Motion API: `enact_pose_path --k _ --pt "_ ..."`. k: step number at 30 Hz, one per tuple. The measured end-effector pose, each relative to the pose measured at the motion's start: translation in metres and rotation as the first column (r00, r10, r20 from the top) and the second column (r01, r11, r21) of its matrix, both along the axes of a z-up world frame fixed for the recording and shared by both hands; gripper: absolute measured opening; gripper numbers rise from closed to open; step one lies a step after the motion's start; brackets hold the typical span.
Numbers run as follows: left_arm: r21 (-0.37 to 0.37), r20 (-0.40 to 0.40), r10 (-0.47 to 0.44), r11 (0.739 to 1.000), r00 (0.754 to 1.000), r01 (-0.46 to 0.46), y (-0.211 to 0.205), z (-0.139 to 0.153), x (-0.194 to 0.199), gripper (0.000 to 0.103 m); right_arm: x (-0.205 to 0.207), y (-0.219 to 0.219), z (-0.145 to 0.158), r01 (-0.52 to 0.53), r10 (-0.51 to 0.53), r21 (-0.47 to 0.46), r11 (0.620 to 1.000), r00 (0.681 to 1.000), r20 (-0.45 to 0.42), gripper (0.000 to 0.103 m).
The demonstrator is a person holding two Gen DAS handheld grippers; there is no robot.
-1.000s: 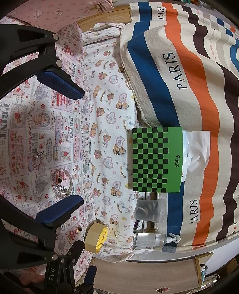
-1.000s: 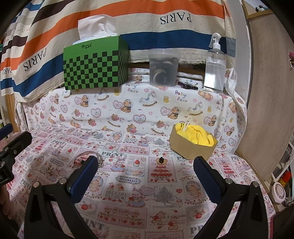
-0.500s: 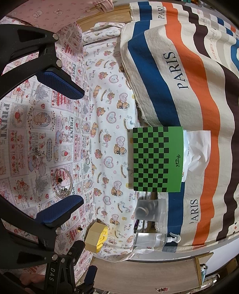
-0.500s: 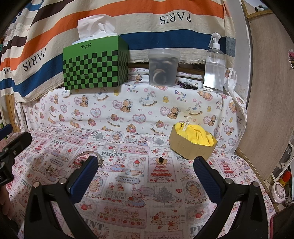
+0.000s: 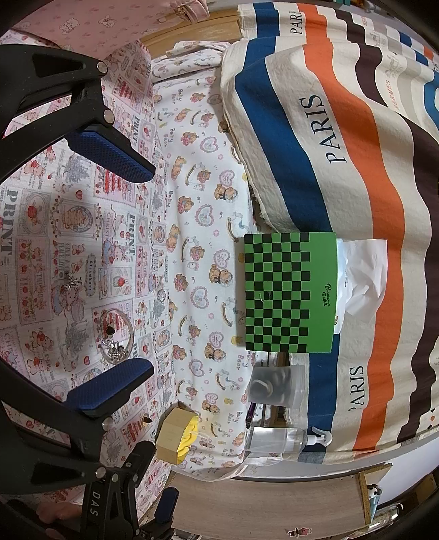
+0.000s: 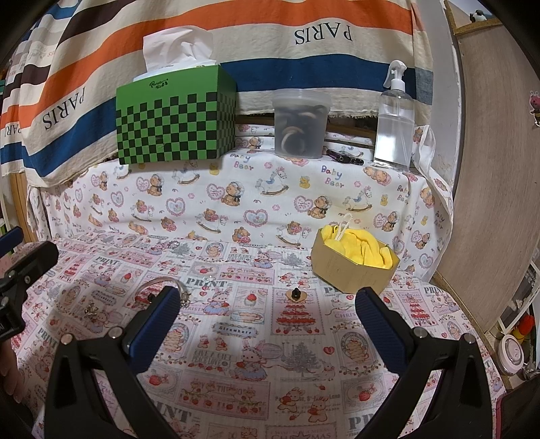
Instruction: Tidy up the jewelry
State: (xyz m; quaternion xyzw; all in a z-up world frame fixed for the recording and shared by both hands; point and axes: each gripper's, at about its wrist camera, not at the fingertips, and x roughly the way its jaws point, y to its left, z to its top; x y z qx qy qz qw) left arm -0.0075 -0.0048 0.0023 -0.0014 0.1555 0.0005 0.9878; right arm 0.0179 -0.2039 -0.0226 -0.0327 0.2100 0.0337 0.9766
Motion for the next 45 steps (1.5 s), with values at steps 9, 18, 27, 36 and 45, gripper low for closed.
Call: enact_pose_path --k 9,18,27,36,45 --pt "0.002 0.001 0.001 1.0 1.0 -0.001 0.0 0.0 0.0 0.103 0.0 0.001 0.0 -0.001 0.001 0.001 1.0 1.0 -0.003 0.103" --pt "0.017 -0.007 0.054 0.998 0.999 -0.054 0.001 -0.001 0.002 0.103 0.001 -0.001 -0.001 0.004 -0.004 0.003 1.0 1.0 -0.006 0.103" --pt "0.004 0.007 -0.026 1.0 1.0 0.026 -0.002 0.001 -0.002 0.103 -0.006 -0.002 0.003 0.047 -0.046 -0.013 0.999 0.998 0.044 0.103" --pt "0.026 -0.019 -0.09 0.996 0.996 0.09 -0.003 0.001 0.0 0.103 -0.005 -0.003 0.003 0.02 -0.02 -0.002 1.0 0.999 0.035 0.097" --pt "0.01 -0.086 -0.021 1.0 0.996 0.022 0.011 0.03 0.025 0.101 -0.002 -0.028 0.019 0.049 -0.054 0.094 0.994 0.997 0.05 0.096"
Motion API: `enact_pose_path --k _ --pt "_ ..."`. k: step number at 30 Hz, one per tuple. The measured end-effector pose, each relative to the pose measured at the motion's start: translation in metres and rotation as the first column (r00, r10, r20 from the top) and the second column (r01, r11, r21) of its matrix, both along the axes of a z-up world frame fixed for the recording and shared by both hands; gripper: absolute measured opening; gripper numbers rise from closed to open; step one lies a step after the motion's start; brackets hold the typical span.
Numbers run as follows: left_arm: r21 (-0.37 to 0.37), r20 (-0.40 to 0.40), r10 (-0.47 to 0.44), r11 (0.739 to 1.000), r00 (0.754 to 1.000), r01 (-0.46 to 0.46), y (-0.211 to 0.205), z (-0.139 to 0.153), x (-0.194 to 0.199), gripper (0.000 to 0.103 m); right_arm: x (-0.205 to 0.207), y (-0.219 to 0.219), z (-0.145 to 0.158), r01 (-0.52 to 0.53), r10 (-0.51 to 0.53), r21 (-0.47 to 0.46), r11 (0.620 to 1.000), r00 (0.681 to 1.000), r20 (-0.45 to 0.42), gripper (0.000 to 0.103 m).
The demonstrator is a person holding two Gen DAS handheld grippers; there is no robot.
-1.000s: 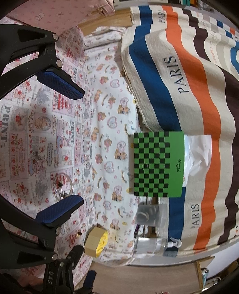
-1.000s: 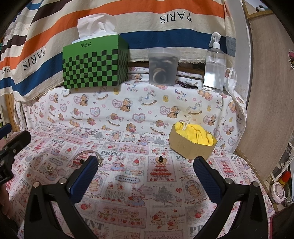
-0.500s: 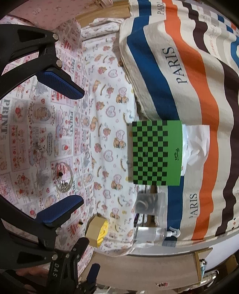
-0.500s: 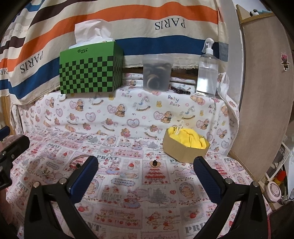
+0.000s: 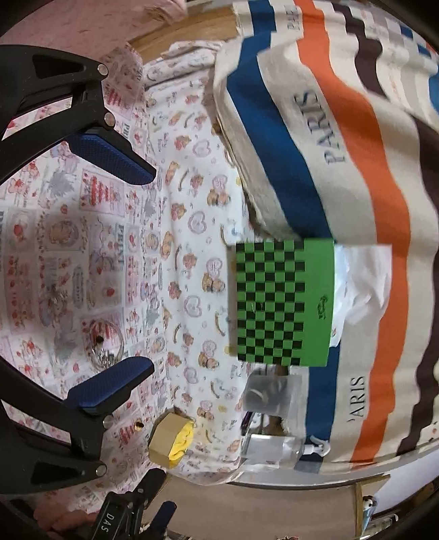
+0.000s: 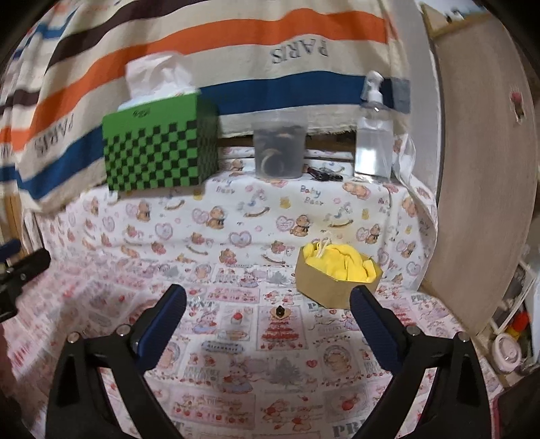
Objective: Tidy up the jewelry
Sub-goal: 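Move the left tool down over the silver bangle while the right tool approaches a small silver piece, then close the left tool on the silver bangle while the right tool grasps a small silver piece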
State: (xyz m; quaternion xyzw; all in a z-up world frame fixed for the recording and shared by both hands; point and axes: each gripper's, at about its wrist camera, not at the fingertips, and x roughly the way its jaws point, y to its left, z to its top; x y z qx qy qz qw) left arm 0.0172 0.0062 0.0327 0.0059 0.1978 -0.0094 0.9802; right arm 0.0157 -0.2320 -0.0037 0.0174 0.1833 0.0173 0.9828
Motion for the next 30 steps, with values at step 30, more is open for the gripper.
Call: enact_pose_path --k 30 --pt "-0.059 -0.578 -0.209 0.975 0.789 0.215 -0.072 -0.091 0.126 0.067 0.024 -0.03 -0.01 0.148 -0.144 0.034 0.988 0.984 -0.107 0.098"
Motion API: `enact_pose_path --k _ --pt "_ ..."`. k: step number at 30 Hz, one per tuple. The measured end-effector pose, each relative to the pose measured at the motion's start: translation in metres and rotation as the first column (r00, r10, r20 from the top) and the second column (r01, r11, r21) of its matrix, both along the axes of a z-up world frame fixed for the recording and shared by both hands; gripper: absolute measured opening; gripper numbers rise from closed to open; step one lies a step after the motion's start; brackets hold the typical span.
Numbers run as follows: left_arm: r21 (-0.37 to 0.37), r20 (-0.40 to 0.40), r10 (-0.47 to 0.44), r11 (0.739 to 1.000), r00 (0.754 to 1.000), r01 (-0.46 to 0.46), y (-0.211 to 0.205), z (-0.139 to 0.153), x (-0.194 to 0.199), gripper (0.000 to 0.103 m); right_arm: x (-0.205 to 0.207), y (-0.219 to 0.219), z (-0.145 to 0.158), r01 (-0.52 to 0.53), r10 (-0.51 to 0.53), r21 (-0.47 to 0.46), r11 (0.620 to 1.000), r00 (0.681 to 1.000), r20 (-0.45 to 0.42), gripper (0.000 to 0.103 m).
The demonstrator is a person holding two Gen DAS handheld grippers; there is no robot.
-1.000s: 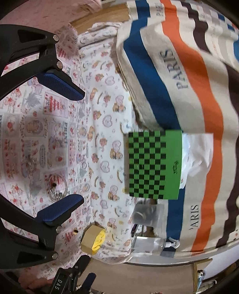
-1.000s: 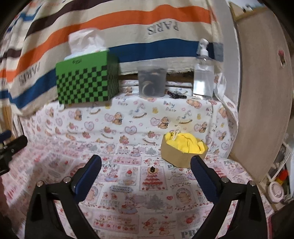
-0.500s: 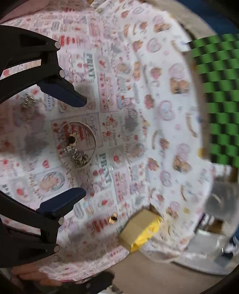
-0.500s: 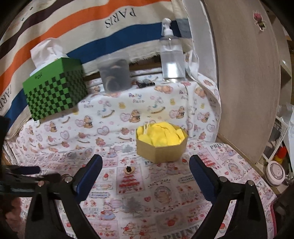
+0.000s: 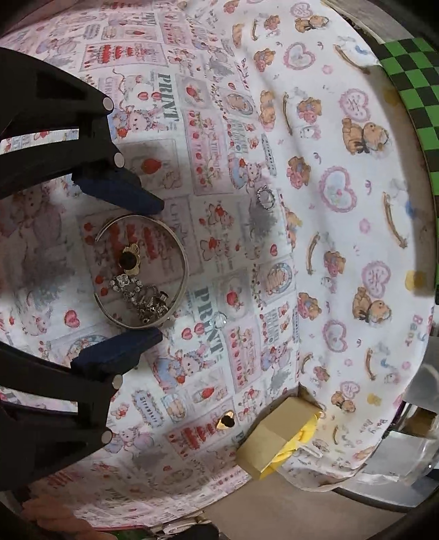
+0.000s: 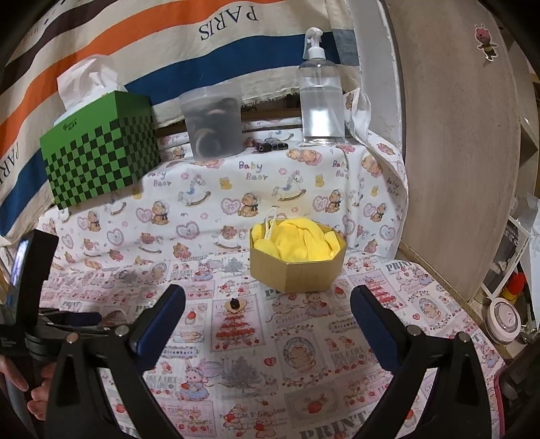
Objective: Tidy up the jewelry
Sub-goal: 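Close the left tool on the silver bangle while the right tool grasps a small silver piece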
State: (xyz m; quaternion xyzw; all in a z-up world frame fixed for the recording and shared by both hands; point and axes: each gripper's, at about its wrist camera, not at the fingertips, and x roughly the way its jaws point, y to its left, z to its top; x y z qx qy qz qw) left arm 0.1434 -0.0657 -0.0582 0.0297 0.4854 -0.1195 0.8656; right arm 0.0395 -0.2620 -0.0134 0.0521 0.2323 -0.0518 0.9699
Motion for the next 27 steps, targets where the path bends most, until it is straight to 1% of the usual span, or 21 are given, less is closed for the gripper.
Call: enact_pose_path --k 2,5,7,9,11,13,14,15,16,18,20,21,22,24,27 --pt "-0.02 0.012 0.021 1.0 1.0 -0.021 0.009 0.007 -0.003 0.067 -0.001 0.001 0.0 -0.001 0.001 -0.004 1.0 1.0 0.0 0.098" --pt "-0.077 0.078 0.076 0.995 0.994 -0.07 0.034 0.035 -0.016 0.067 -0.005 -0.002 0.004 -0.027 0.027 0.028 0.999 1.0 0.003 0.098" --pt "-0.119 0.142 0.126 0.987 0.982 -0.11 0.053 0.059 -0.027 0.067 -0.008 -0.003 0.007 -0.04 0.039 0.048 0.998 0.999 0.017 0.098" --pt "-0.159 0.196 0.17 0.977 0.966 -0.14 0.072 0.079 -0.036 0.067 -0.007 -0.002 0.008 -0.036 0.035 0.03 0.999 0.999 0.019 0.098" --pt "-0.182 0.231 0.205 0.969 0.951 -0.165 0.088 0.092 -0.042 0.067 0.003 0.003 0.008 -0.053 0.054 0.019 0.998 0.998 -0.015 0.098" --pt "-0.182 0.251 0.227 0.966 0.941 -0.184 0.101 0.1 -0.045 0.067 0.014 0.008 0.008 -0.099 0.101 0.036 0.994 0.992 -0.071 0.098" --pt "-0.176 0.255 0.235 0.965 0.938 -0.194 0.104 0.1 -0.043 0.067 0.02 0.013 0.009 -0.129 0.133 0.043 0.991 0.986 -0.101 0.094" --pt "-0.173 0.254 0.248 0.963 0.935 -0.208 0.107 0.1 -0.041 0.067 0.028 0.021 0.009 -0.169 0.173 0.042 0.985 0.976 -0.131 0.087" --pt "-0.174 0.248 0.26 0.96 0.933 -0.221 0.112 0.099 -0.039 0.067 0.034 0.029 0.008 -0.196 0.199 0.034 0.98 0.968 -0.154 0.084" --pt "-0.172 0.231 0.276 0.955 0.933 -0.24 0.114 0.091 -0.031 0.067 0.047 0.045 0.005 -0.238 0.238 0.026 0.971 0.95 -0.2 0.074" --pt "-0.152 0.219 0.294 0.952 0.93 -0.265 0.115 0.083 -0.026 0.067 0.064 0.066 0.001 -0.286 0.286 0.035 0.957 0.923 -0.259 0.068" --pt "-0.146 0.207 0.299 0.951 0.931 -0.273 0.117 0.079 -0.023 0.067 0.07 0.073 -0.002 -0.298 0.297 0.041 0.954 0.913 -0.281 0.062" --pt "-0.15 0.194 0.299 0.95 0.934 -0.273 0.118 0.075 -0.021 0.067 0.078 0.082 -0.007 -0.311 0.309 0.046 0.949 0.898 -0.313 0.059" --pt "-0.159 0.169 0.306 0.947 0.937 -0.281 0.12 0.069 -0.017 0.067 0.091 0.098 -0.016 -0.318 0.307 0.035 0.948 0.877 -0.37 0.049" --pt "-0.158 0.154 0.317 0.943 0.936 -0.293 0.122 0.064 -0.015 0.067 0.108 0.11 -0.026 -0.32 0.302 0.03 0.947 0.854 -0.423 0.042"
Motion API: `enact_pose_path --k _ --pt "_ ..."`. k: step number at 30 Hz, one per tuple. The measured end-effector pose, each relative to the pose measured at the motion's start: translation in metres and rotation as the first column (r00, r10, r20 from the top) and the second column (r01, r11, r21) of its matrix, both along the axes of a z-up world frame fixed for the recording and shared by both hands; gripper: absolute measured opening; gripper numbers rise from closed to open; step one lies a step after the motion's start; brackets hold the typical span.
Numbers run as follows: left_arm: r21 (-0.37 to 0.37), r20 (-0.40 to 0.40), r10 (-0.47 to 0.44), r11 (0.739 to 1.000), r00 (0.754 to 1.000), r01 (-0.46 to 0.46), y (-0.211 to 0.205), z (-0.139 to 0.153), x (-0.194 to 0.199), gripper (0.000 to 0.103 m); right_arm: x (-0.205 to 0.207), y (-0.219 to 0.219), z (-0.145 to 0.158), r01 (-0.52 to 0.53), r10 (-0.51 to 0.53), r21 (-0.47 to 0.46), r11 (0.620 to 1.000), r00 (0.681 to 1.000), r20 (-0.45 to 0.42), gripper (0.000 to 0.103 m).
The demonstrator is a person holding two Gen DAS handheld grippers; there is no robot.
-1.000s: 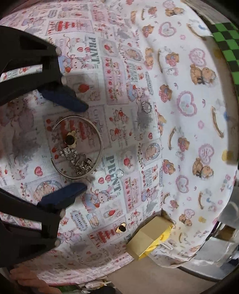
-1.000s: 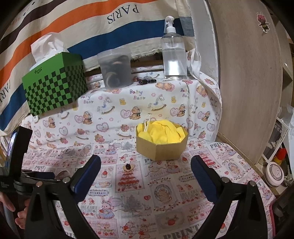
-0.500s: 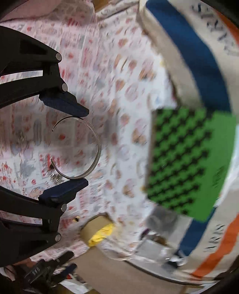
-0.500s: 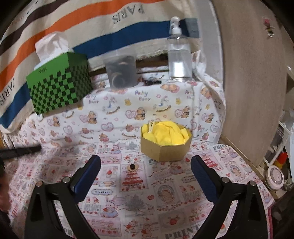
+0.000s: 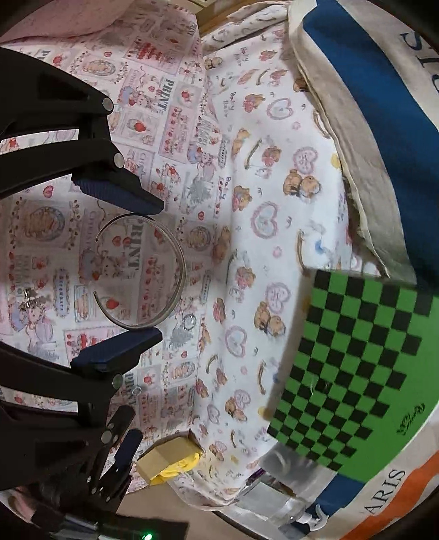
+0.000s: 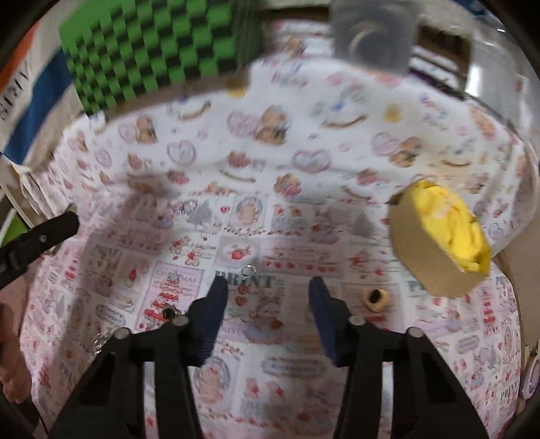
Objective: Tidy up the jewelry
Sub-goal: 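Close the left tool on the silver bangle while the right tool grasps a small silver piece, then carry both held items over the yellow-lined box and open both tools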
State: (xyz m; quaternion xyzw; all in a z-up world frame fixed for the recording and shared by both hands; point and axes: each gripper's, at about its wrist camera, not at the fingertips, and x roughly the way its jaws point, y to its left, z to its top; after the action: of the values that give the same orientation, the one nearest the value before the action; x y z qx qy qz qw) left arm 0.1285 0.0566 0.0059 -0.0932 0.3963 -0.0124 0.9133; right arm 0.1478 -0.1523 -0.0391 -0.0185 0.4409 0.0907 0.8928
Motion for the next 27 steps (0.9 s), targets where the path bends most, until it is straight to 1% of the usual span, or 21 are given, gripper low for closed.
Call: enact_pose_path --k 3,4,6,7,9,11,13,14,15,19,21,22,25,27 --pt "-0.05 -0.021 -0.015 0.999 1.0 0.014 0.004 -0.004 0.003 0.067 0.014 0.008 -0.005 0.011 -0.012 -0.014 1.0 1.0 -0.021 0.038" --pt "-0.051 -0.026 -0.012 0.999 1.0 0.011 0.005 -0.006 0.004 0.067 0.019 0.012 -0.007 0.012 -0.012 -0.024 1.0 1.0 -0.027 0.037" --pt "-0.026 -0.029 0.003 1.0 1.0 -0.004 0.004 -0.009 0.005 0.067 0.027 0.017 -0.011 0.004 -0.006 -0.043 0.999 0.999 -0.047 0.031" --pt "-0.017 -0.031 0.006 1.0 1.0 -0.007 0.004 -0.01 0.006 0.067 0.029 0.02 -0.014 -0.004 0.001 -0.05 0.999 0.998 -0.055 0.031" --pt "-0.018 -0.042 0.008 1.0 0.999 -0.009 0.005 -0.013 0.009 0.067 0.033 0.025 -0.02 -0.01 0.004 -0.08 0.997 0.997 -0.071 0.028" --pt "-0.026 -0.057 0.014 1.0 0.998 -0.015 0.008 -0.018 0.012 0.066 0.034 0.027 -0.022 -0.015 0.009 -0.09 0.996 0.998 -0.069 0.026" --pt "-0.023 -0.064 0.021 0.999 0.998 -0.023 0.011 -0.02 0.014 0.065 0.035 0.031 -0.025 -0.018 0.012 -0.11 0.994 0.998 -0.056 0.02" --pt "-0.023 -0.064 0.023 0.999 0.998 -0.025 0.012 -0.021 0.014 0.065 0.036 0.032 -0.026 -0.02 0.013 -0.117 0.993 0.998 -0.055 0.015" --pt "-0.025 -0.064 0.023 0.999 0.998 -0.025 0.012 -0.021 0.014 0.065 0.036 0.032 -0.027 -0.022 0.015 -0.112 0.993 0.998 -0.06 0.012" --pt "-0.037 -0.063 0.019 0.999 0.998 -0.021 0.013 -0.019 0.013 0.065 0.032 0.037 -0.029 -0.032 0.026 -0.103 0.994 0.998 -0.06 0.012" --pt "-0.028 -0.056 0.021 0.999 0.998 -0.022 0.012 -0.016 0.012 0.065 0.027 0.034 -0.027 -0.026 0.022 -0.069 0.997 0.998 -0.058 0.012" --pt "-0.028 -0.054 0.02 0.999 0.998 -0.021 0.012 -0.015 0.012 0.065 0.023 0.026 -0.019 -0.022 0.019 -0.053 0.998 0.998 -0.056 0.012" --pt "-0.042 -0.047 0.009 0.999 0.999 -0.011 0.011 -0.011 0.009 0.065 0.008 0.014 -0.008 -0.011 0.01 -0.015 1.0 1.0 -0.011 0.012" --pt "-0.044 -0.039 0.004 0.999 0.999 -0.006 0.01 -0.007 0.006 0.065 -0.003 0.005 0.005 -0.013 0.012 0.014 1.0 0.999 0.035 0.012"
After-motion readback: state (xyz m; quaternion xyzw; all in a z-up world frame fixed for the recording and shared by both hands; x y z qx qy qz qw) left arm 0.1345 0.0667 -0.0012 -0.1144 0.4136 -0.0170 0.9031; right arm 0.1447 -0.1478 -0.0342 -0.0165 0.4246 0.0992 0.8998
